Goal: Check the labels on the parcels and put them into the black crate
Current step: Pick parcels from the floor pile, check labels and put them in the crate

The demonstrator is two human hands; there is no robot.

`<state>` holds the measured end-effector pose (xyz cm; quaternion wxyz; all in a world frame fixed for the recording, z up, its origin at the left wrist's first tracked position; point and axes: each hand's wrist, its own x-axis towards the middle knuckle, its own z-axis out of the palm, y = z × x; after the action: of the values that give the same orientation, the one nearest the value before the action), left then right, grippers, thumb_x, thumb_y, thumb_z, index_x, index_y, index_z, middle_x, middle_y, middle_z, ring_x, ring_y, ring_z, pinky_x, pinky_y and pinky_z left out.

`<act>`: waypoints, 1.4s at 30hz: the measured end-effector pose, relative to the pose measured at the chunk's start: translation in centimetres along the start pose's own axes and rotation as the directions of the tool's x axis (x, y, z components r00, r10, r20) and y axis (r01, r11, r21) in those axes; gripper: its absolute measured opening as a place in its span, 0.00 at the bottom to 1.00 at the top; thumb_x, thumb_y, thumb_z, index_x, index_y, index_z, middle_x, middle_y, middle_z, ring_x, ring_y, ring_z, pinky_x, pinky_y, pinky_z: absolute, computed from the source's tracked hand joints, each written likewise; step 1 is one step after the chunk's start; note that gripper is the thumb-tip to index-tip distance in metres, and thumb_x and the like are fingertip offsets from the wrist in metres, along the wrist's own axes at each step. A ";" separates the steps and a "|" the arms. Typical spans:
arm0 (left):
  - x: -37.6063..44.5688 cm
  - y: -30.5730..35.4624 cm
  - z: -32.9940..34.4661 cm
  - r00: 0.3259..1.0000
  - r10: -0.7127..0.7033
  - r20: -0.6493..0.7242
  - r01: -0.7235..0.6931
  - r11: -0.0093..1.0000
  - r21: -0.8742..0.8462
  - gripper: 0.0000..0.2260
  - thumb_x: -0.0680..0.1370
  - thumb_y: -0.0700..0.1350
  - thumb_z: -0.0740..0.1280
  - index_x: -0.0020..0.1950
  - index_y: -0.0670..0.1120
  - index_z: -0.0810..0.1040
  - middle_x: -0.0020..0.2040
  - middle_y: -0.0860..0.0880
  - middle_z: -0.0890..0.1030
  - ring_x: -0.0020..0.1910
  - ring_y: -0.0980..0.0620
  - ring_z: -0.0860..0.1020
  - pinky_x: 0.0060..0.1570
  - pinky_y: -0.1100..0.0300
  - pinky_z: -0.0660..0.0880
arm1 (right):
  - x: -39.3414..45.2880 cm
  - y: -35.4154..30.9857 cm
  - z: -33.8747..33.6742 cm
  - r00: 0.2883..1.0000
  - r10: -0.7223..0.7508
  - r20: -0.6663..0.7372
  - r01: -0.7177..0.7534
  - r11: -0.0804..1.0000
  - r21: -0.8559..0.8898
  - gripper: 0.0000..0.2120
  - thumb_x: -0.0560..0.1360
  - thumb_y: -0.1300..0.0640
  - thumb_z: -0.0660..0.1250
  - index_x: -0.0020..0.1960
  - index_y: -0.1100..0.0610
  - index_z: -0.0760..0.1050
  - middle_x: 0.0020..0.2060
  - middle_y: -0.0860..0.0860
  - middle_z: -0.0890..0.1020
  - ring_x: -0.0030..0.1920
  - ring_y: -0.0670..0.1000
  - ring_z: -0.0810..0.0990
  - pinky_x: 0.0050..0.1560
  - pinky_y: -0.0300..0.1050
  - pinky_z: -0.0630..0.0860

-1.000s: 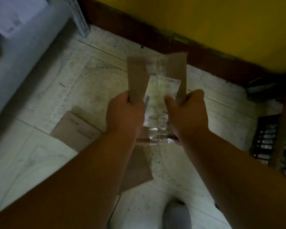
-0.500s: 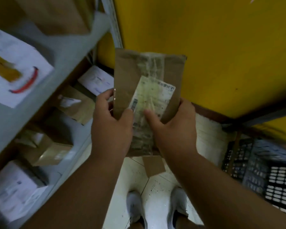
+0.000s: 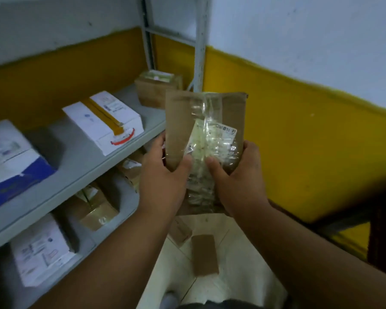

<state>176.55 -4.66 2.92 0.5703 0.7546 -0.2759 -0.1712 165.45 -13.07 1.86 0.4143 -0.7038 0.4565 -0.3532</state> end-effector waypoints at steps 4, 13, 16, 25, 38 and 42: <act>-2.3 0.4 -2.2 0.984 -0.005 -0.179 0.012 0.999 0.039 0.28 0.72 0.57 0.70 0.70 0.69 0.65 0.62 0.59 0.78 0.59 0.58 0.78 0.57 0.50 0.79 | -0.1 -2.3 0.2 0.984 -0.094 0.152 0.088 0.995 0.044 0.23 0.72 0.47 0.75 0.59 0.41 0.64 0.58 0.49 0.77 0.54 0.47 0.81 0.49 0.50 0.83; -14.4 1.3 -4.6 0.796 -0.133 -0.591 0.207 0.976 0.060 0.28 0.76 0.53 0.69 0.72 0.67 0.63 0.63 0.59 0.75 0.60 0.58 0.76 0.58 0.49 0.78 | -6.4 -4.0 -0.2 0.822 -0.310 0.478 0.281 0.950 0.133 0.33 0.68 0.45 0.77 0.66 0.49 0.66 0.59 0.47 0.76 0.55 0.46 0.80 0.51 0.48 0.81; -20.4 0.7 -6.4 0.703 -0.178 -0.688 0.285 0.958 0.043 0.26 0.76 0.51 0.69 0.72 0.64 0.65 0.62 0.59 0.76 0.60 0.58 0.76 0.58 0.50 0.78 | -11.6 -4.0 -0.2 0.721 -0.343 0.603 0.293 0.938 0.183 0.32 0.69 0.45 0.77 0.67 0.51 0.66 0.57 0.45 0.76 0.51 0.42 0.78 0.46 0.39 0.76; -35.0 0.1 -11.4 0.452 -0.227 -0.863 0.374 0.926 -0.047 0.29 0.75 0.54 0.70 0.72 0.66 0.62 0.61 0.58 0.75 0.58 0.58 0.76 0.57 0.49 0.78 | -25.8 -5.7 -0.5 0.500 -0.444 0.744 0.385 0.883 0.268 0.33 0.69 0.46 0.77 0.67 0.52 0.64 0.60 0.49 0.73 0.53 0.45 0.76 0.40 0.29 0.68; -66.1 -3.4 -28.3 0.183 -0.307 -0.934 0.468 0.863 -0.192 0.26 0.78 0.47 0.68 0.69 0.70 0.63 0.56 0.66 0.77 0.57 0.60 0.78 0.55 0.49 0.80 | -61.4 -8.4 -0.2 0.186 -0.473 0.861 0.377 0.844 0.382 0.31 0.75 0.47 0.72 0.71 0.53 0.60 0.64 0.49 0.70 0.56 0.46 0.77 0.34 0.26 0.68; -71.3 -3.9 -32.5 0.178 -0.324 -0.929 0.473 0.856 -0.208 0.27 0.80 0.42 0.66 0.72 0.66 0.63 0.48 0.73 0.75 0.45 0.76 0.76 0.45 0.66 0.77 | -66.8 -9.8 0.7 0.145 -0.505 0.851 0.423 0.809 0.408 0.31 0.78 0.47 0.68 0.73 0.53 0.57 0.66 0.50 0.70 0.59 0.48 0.76 0.45 0.39 0.75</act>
<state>139.77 64.61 4.62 0.5050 0.7856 0.3088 0.1801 147.19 51.89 2.47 0.4930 -0.8613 -0.1226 -0.0039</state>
